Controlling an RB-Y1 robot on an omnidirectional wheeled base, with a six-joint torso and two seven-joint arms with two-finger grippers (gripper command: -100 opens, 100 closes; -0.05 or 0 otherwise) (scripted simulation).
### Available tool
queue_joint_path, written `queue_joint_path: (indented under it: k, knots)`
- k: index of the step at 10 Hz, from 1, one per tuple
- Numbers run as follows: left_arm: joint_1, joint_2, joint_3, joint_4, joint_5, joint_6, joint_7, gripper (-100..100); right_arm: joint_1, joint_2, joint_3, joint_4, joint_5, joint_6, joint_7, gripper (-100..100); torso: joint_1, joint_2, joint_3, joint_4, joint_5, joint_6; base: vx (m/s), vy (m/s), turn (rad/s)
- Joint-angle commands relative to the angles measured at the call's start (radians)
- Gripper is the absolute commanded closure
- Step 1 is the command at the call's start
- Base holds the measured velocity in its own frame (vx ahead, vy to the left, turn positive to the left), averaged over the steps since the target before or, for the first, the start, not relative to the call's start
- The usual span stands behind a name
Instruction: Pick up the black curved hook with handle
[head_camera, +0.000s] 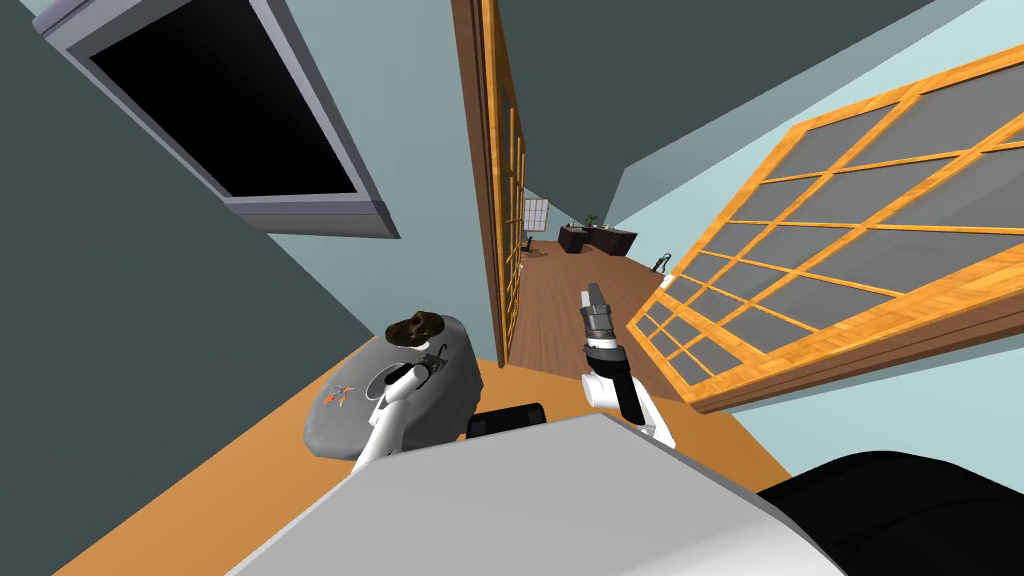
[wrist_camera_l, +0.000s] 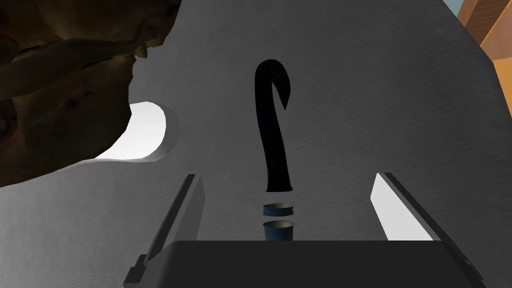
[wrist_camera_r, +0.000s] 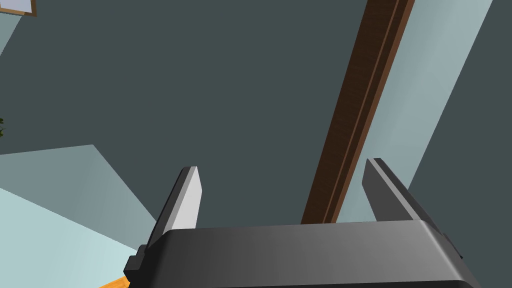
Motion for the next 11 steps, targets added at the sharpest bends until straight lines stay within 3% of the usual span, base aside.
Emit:
queue_joint_path:
  k: [1, 5, 6, 7, 9, 11]
  knots:
    - [0.0, 0.0, 0.0, 0.0, 0.0, 0.0, 0.0, 100, 0.0, 0.0, 0.0, 0.0, 0.0, 0.0, 0.0, 0, 0.0, 0.0, 0.0, 0.0, 0.0, 0.0, 0.0, 0.0, 0.0]
    - [0.0, 0.0, 0.0, 0.0, 0.0, 0.0, 0.0, 100, 0.0, 0.0, 0.0, 0.0, 0.0, 0.0, 0.0, 0, 0.0, 0.0, 0.0, 0.0, 0.0, 0.0, 0.0, 0.0, 0.0]
    - [0.0, 0.0, 0.0, 0.0, 0.0, 0.0, 0.0, 0, 0.0, 0.0, 0.0, 0.0, 0.0, 0.0, 0.0, 0, 0.0, 0.0, 0.0, 0.0, 0.0, 0.0, 0.0, 0.0, 0.0]
    - [-0.033, 0.019, 0.016, -0.034, 0.036, 0.017, 0.002, -100, 0.0, 0.0, 0.0, 0.0, 0.0, 0.0, 0.0, 0, 0.0, 0.0, 0.0, 0.0, 0.0, 0.0, -0.071, -0.055, -0.089]
    - [-0.039, 0.022, 0.023, -0.041, 0.051, 0.028, 0.002, -100, 0.0, 0.0, 0.0, 0.0, 0.0, 0.0, 0.0, 0, -0.004, 0.005, 0.003, 0.001, -0.001, 0.0, -0.082, -0.059, -0.034]
    - [-0.05, 0.029, 0.049, -0.061, 0.104, 0.075, 0.003, -100, 0.0, 0.0, 0.0, 0.0, 0.0, 0.0, 0.0, 0, -0.002, 0.006, 0.003, 0.001, -0.001, 0.0, -0.096, -0.02, -0.082]
